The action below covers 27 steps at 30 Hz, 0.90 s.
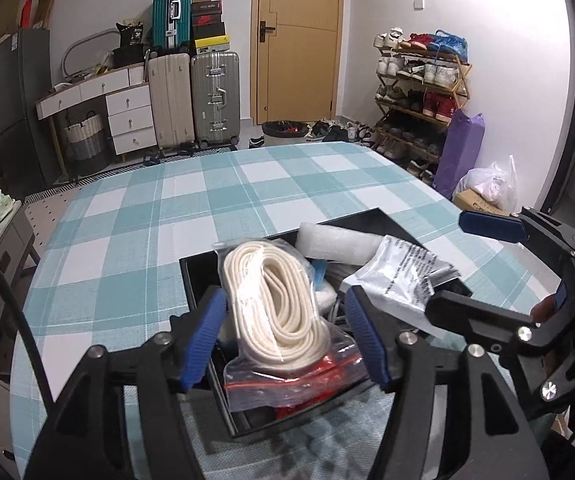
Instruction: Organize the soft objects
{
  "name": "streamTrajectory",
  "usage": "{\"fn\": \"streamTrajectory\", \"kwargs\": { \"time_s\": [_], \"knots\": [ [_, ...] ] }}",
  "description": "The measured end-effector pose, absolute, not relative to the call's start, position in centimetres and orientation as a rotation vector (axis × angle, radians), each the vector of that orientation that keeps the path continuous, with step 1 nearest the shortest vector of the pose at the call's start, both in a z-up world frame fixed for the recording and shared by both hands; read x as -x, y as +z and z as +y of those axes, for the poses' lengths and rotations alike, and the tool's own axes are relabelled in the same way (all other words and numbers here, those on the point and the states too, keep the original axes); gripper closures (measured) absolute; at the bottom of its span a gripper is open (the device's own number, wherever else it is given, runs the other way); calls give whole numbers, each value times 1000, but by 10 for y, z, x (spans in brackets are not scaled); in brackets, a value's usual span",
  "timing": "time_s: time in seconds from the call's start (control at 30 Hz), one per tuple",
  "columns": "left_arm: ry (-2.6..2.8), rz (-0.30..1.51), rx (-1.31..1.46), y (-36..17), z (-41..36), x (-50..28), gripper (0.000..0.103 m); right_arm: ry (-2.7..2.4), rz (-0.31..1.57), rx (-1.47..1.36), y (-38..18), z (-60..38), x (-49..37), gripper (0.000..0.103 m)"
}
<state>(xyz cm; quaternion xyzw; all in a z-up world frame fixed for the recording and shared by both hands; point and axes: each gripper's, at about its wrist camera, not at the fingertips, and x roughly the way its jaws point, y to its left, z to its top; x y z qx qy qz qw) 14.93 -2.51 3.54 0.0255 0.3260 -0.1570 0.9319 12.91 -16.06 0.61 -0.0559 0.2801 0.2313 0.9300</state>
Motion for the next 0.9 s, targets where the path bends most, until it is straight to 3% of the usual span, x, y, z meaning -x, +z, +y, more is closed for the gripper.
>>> {"fn": "streamTrajectory", "kwargs": {
  "time_s": [0.1, 0.27, 0.9],
  "knots": [
    [-312, 630, -48, 42, -22, -140, 12, 462, 556, 101, 11, -167, -123, 1],
    [-299, 595, -21, 49, -15, -125, 0, 450, 538, 75, 14, -176, -114, 0],
    [-89, 466, -3, 30, 21, -97, 0, 436, 421, 10, 9, -187, -82, 0]
  ]
}}
